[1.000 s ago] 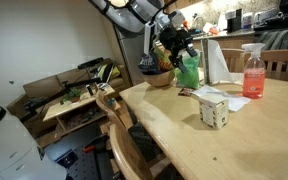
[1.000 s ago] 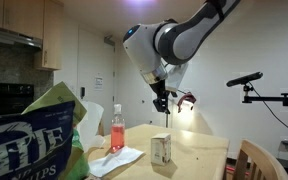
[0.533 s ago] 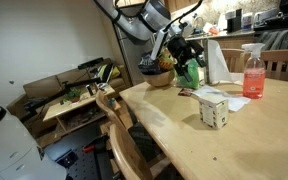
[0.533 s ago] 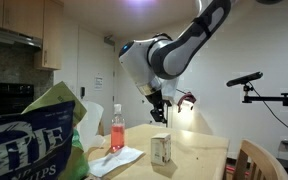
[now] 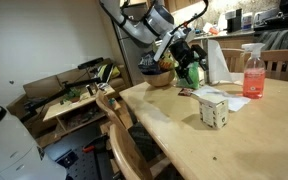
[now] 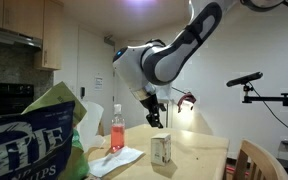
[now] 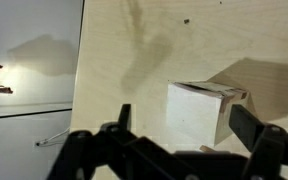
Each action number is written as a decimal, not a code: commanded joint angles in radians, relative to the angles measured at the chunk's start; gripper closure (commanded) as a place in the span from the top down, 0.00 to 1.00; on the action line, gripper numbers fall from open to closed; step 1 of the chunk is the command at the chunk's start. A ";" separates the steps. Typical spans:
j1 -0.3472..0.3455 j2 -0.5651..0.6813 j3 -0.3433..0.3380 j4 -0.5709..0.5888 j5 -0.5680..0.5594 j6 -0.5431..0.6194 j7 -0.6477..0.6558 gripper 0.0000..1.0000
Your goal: Open the white box and remove one tea bag from the box and place it on the table
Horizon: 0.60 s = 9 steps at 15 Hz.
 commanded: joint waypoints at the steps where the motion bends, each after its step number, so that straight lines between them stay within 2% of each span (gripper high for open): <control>1: 0.025 0.045 -0.027 0.063 0.033 0.000 -0.067 1.00; 9: 0.021 0.118 -0.042 0.137 0.059 0.006 -0.154 1.00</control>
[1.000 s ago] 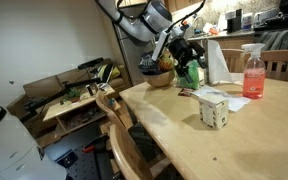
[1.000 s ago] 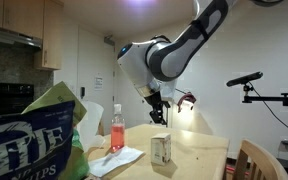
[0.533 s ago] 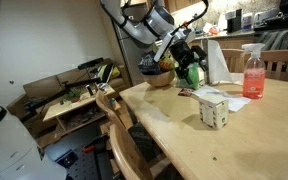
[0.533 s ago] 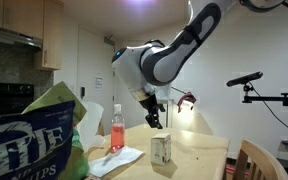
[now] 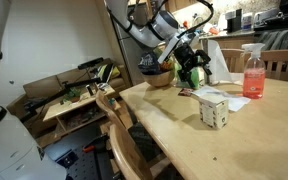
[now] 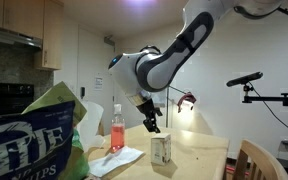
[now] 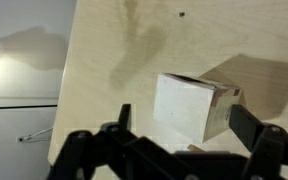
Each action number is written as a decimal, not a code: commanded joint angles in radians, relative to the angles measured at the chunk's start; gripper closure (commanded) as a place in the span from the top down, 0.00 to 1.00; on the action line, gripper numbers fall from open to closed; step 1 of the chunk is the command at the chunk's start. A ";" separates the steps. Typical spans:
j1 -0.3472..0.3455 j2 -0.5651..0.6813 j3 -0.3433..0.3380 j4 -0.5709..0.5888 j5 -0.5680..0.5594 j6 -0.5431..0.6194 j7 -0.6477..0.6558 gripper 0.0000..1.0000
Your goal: Open the white box and remove one tea bag from the box and place it on the table
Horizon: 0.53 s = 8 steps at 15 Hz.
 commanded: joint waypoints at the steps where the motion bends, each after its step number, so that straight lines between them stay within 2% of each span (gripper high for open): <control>1: 0.011 0.039 -0.025 0.056 0.038 0.007 -0.071 1.00; 6: 0.010 0.075 -0.033 0.092 0.063 0.009 -0.115 1.00; 8: 0.023 0.064 -0.045 0.066 0.055 0.006 -0.088 1.00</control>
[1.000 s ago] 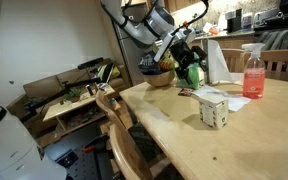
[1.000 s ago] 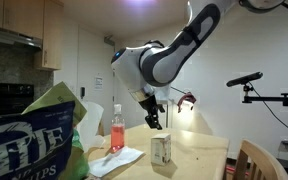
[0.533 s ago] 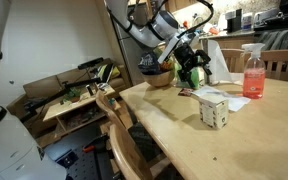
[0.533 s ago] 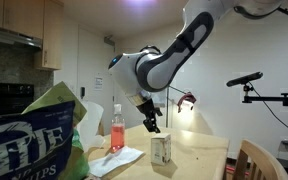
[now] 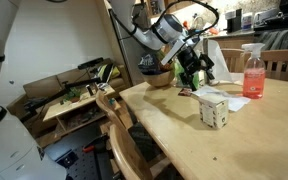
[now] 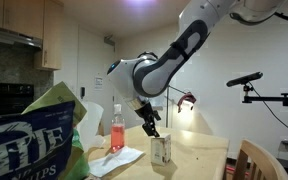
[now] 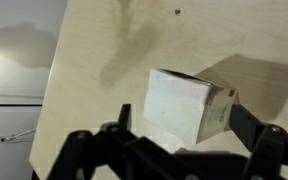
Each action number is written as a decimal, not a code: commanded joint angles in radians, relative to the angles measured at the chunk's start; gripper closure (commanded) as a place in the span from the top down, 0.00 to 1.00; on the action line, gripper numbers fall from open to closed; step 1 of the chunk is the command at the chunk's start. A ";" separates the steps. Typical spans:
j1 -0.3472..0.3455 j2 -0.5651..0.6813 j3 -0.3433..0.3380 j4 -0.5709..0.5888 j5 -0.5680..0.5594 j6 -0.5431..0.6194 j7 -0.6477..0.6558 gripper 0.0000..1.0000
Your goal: Open the white box and remove one tea bag from the box and place it on the table
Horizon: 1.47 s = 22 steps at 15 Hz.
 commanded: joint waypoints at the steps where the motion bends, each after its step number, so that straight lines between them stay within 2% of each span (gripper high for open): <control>1: 0.023 0.005 -0.029 0.006 0.019 0.006 -0.009 1.00; 22: 0.034 0.049 -0.063 0.026 0.015 -0.012 -0.010 1.00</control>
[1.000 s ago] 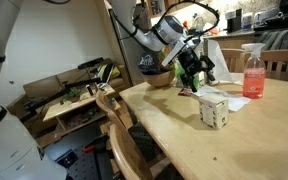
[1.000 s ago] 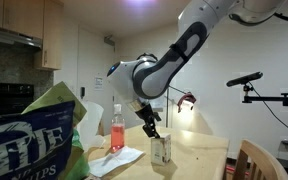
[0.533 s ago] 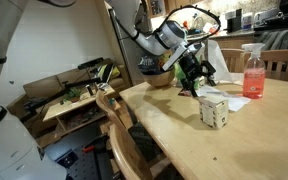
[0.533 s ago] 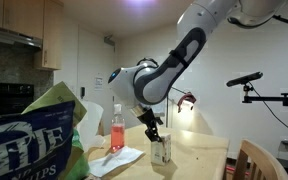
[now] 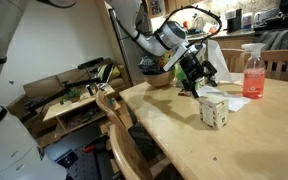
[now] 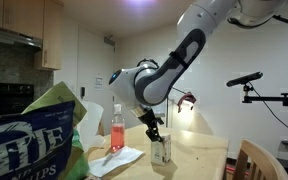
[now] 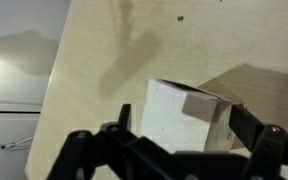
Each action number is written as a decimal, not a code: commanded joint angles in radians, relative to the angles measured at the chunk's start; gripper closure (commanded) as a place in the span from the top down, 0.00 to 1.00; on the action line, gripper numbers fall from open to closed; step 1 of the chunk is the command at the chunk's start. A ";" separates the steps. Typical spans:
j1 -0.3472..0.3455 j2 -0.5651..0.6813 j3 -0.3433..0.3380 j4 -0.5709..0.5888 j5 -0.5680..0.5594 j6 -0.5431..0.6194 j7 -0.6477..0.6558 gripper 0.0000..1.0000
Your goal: Open the white box and remove one tea bag from the box and place it on the table
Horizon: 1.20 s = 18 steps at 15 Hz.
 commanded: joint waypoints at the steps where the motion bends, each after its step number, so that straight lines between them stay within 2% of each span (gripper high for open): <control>1: 0.014 0.005 -0.021 0.022 0.016 -0.011 -0.014 1.00; 18: 0.016 0.000 -0.040 0.020 0.009 -0.022 -0.007 1.00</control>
